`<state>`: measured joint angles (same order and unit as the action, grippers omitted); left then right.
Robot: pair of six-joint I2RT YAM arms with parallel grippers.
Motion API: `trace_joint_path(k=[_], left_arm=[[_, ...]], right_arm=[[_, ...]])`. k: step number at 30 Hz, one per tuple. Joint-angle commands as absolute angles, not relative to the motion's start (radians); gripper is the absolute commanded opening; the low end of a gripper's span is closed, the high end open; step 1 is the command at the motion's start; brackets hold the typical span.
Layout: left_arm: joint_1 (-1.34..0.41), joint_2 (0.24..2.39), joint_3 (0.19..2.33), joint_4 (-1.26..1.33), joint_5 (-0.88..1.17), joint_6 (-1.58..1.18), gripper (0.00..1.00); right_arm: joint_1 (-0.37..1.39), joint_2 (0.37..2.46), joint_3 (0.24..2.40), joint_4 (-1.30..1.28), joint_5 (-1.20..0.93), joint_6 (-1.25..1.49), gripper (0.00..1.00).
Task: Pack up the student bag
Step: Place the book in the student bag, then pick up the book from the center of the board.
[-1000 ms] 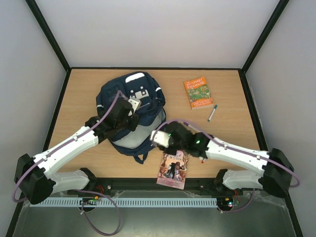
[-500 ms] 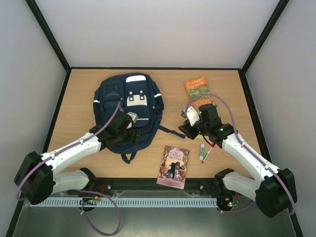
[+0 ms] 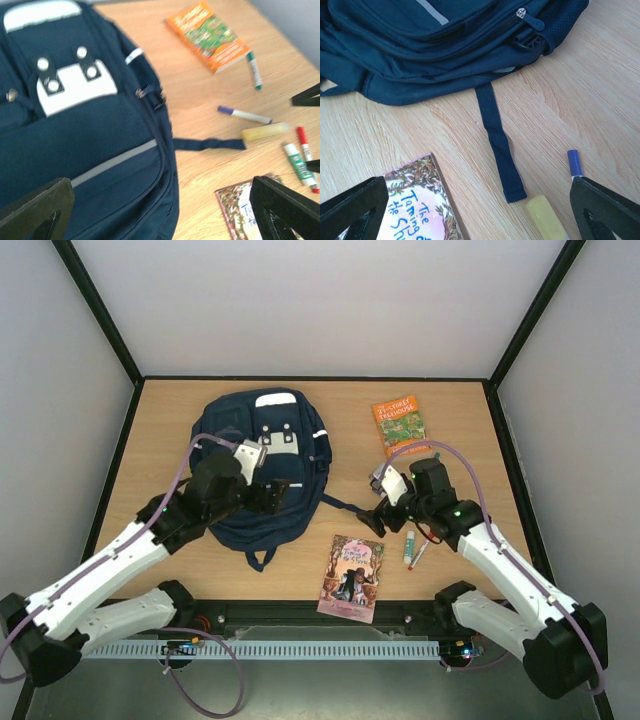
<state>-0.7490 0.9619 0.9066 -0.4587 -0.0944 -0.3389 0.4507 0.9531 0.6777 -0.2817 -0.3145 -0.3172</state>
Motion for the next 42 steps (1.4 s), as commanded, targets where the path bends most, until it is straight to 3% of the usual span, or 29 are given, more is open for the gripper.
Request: trace_joint_path(k=[1,5,9,13,17,20,22,25,33,42], left_arm=[[-0.772,0.901,0.924,-0.358,-0.059,-0.241,0.99],[-0.776,0.958,0.926,-0.308,-0.149,-0.269,0.99],[-0.763,1.158,0.962,-0.4,-0.449,-0.407,0.99],[-0.73,1.273,1.022,-0.371,-0.321,-0.44,0.99],[-0.73,1.205,0.89,-0.144,-0.054,-0.463,0.99],[-0.732,1.216,0.874,-0.126,0.082,-0.462,0.89],[-0.736,1.248,0.878,-0.17,0.172,-0.461,0.76],[-0.767,1.278,0.843,-0.182,0.299,-0.492,0.69],[-0.897,1.313,0.791,-0.22,0.343,-0.53,0.68],[-0.925,1.347,0.712,-0.22,0.35,-0.577,0.65]], right_arm=[[0.447,0.912,0.719,-0.4,-0.295,-0.366,0.99],[0.446,0.9,0.761,-0.471,-0.299,-0.403,0.99],[0.446,0.909,0.806,-0.539,-0.291,-0.423,0.99],[0.446,0.932,0.826,-0.509,-0.098,-0.345,0.99],[0.446,0.941,0.804,-0.562,-0.099,-0.463,0.99],[0.445,0.93,0.756,-0.606,-0.153,-0.543,0.99],[0.446,0.94,0.757,-0.688,-0.243,-0.617,0.95],[0.446,0.925,0.737,-0.777,-0.302,-0.747,0.85],[0.53,0.871,0.612,-0.82,-0.216,-0.902,0.71],[0.791,0.895,0.521,-0.708,-0.122,-0.802,0.73]])
